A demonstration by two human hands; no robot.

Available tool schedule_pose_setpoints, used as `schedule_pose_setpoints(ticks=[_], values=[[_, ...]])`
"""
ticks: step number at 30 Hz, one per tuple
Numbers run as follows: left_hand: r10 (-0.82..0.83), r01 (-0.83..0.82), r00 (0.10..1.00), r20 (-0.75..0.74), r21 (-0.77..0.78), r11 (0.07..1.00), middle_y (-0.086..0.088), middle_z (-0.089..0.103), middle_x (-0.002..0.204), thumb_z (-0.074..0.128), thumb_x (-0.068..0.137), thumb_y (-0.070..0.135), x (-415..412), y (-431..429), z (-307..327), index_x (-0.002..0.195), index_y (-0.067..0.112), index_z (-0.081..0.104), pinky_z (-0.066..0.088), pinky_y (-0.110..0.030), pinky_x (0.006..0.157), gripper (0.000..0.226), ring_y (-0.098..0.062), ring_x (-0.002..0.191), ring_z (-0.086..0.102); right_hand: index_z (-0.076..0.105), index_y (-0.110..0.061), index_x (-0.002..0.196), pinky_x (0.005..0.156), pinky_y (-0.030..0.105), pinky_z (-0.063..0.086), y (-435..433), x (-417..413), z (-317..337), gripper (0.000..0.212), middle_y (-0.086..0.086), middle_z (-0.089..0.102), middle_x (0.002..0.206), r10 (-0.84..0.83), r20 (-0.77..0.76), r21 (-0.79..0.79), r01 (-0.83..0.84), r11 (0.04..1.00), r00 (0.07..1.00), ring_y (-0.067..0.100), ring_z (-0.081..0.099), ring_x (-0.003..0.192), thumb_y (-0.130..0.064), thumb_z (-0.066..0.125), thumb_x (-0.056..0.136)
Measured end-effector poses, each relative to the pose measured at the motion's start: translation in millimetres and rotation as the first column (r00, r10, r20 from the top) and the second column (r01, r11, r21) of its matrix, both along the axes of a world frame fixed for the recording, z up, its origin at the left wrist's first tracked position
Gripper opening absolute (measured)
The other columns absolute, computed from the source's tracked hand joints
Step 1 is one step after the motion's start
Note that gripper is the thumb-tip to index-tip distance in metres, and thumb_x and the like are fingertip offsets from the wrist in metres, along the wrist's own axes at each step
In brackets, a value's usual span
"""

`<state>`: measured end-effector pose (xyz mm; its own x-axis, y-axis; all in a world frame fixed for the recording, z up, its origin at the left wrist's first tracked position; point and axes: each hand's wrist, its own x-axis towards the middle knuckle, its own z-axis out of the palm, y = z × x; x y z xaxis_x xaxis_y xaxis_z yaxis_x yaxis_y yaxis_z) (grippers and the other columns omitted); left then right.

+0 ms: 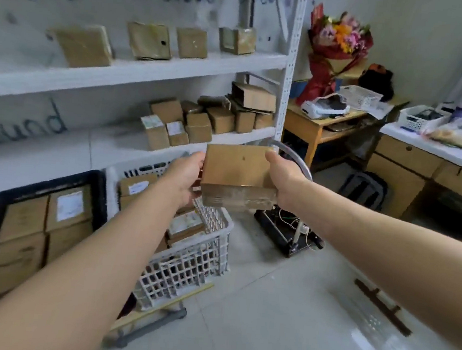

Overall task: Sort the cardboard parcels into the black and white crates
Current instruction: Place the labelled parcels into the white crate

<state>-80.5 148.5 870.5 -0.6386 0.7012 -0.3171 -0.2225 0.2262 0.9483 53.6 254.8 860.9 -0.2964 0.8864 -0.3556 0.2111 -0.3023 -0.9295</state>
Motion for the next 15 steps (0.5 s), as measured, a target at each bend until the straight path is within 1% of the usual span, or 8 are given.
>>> schedule_pose_setpoints(ticks=[2, 4, 6, 8, 10, 11, 13, 15], values=[[0.091, -0.091, 0.996, -0.007, 0.012, 0.996, -0.002, 0.061, 0.073, 0.050, 0.096, 0.031, -29.0, -28.5, 5.2, 0.078, 0.016, 0.058, 0.045, -0.025, 0.057, 0.024, -0.016, 0.065, 0.056, 0.044, -0.012, 0.134, 0.102, 0.045, 0.041, -16.4, -38.0, 2.0, 0.054, 0.010, 0.051, 0.124, 0.093, 0.027, 0.011, -0.093, 0.996, 0.995, 0.030, 0.050, 0.111, -0.048, 0.043, 0.094], [0.140, -0.140, 0.990, -0.020, 0.000, 0.990, -0.001, 0.064, 0.075, 0.052, 0.094, 0.032, -59.3, -51.4, 5.5, 0.081, 0.016, 0.060, 0.046, -0.025, 0.056, 0.023, -0.016, 0.065, 0.059, 0.048, -0.011, 0.127, 0.097, 0.043, 0.045, -29.8, -76.2, 0.2, 0.047, 0.011, 0.055, 0.115, 0.172, -0.013, -0.012, -0.172, 0.985, 0.985, 0.029, 0.053, 0.102, -0.045, 0.043, 0.094], [0.187, -0.187, 0.982, -0.009, -0.043, 0.981, -0.004, 0.064, 0.081, 0.051, 0.094, 0.033, -89.8, -67.6, 0.2, 0.086, 0.013, 0.060, 0.046, -0.027, 0.055, 0.024, -0.017, 0.070, 0.060, 0.048, -0.011, 0.120, 0.090, 0.040, 0.048, -38.0, -112.9, -5.3, 0.040, 0.010, 0.056, 0.107, 0.209, -0.028, -0.060, -0.211, 0.976, 0.977, 0.028, 0.055, 0.096, -0.042, 0.045, 0.095], [0.221, -0.219, 0.975, 0.019, -0.082, 0.972, -0.004, 0.063, 0.083, 0.050, 0.095, 0.032, -120.7, -76.3, -9.5, 0.090, 0.012, 0.058, 0.046, -0.029, 0.056, 0.023, -0.017, 0.072, 0.059, 0.045, -0.010, 0.127, 0.094, 0.045, 0.046, -41.7, -148.6, -13.2, 0.047, 0.012, 0.053, 0.118, 0.247, -0.045, -0.104, -0.251, 0.962, 0.968, 0.032, 0.053, 0.106, -0.043, 0.045, 0.095], [0.236, -0.230, 0.971, 0.046, -0.110, 0.967, -0.003, 0.063, 0.083, 0.049, 0.096, 0.031, -148.6, -79.4, -22.6, 0.084, 0.013, 0.059, 0.046, -0.029, 0.059, 0.024, -0.017, 0.074, 0.058, 0.041, -0.011, 0.136, 0.099, 0.053, 0.043, -40.4, -183.5, -26.8, 0.053, 0.013, 0.047, 0.131, 0.274, -0.023, -0.108, -0.275, 0.955, 0.961, 0.036, 0.047, 0.118, -0.044, 0.044, 0.095], [0.240, -0.232, 0.969, 0.055, -0.125, 0.965, -0.003, 0.063, 0.082, 0.049, 0.096, 0.031, -161.8, -78.9, -30.5, 0.082, 0.015, 0.059, 0.046, -0.030, 0.060, 0.024, -0.017, 0.074, 0.058, 0.041, -0.011, 0.137, 0.100, 0.053, 0.042, -38.6, -199.9, -34.9, 0.054, 0.013, 0.046, 0.134, 0.286, -0.005, -0.107, -0.285, 0.953, 0.958, 0.036, 0.046, 0.120, -0.044, 0.043, 0.095], [0.245, -0.230, 0.966, 0.083, -0.154, 0.961, -0.003, 0.063, 0.084, 0.047, 0.097, 0.031, -186.7, -74.0, -47.9, 0.084, 0.016, 0.060, 0.044, -0.030, 0.058, 0.024, -0.018, 0.076, 0.058, 0.042, -0.010, 0.137, 0.101, 0.051, 0.042, -33.3, -227.6, -51.2, 0.053, 0.013, 0.048, 0.131, 0.307, 0.022, -0.124, -0.302, 0.945, 0.951, 0.034, 0.048, 0.117, -0.044, 0.042, 0.095], [0.247, -0.224, 0.963, 0.110, -0.187, 0.956, -0.003, 0.063, 0.085, 0.045, 0.098, 0.032, -208.7, -66.6, -66.9, 0.087, 0.016, 0.060, 0.042, -0.030, 0.055, 0.025, -0.018, 0.077, 0.058, 0.045, -0.009, 0.132, 0.098, 0.047, 0.045, -26.7, -248.0, -69.4, 0.050, 0.011, 0.051, 0.120, 0.303, 0.037, -0.153, -0.294, 0.943, 0.952, 0.032, 0.051, 0.110, -0.043, 0.043, 0.096]])
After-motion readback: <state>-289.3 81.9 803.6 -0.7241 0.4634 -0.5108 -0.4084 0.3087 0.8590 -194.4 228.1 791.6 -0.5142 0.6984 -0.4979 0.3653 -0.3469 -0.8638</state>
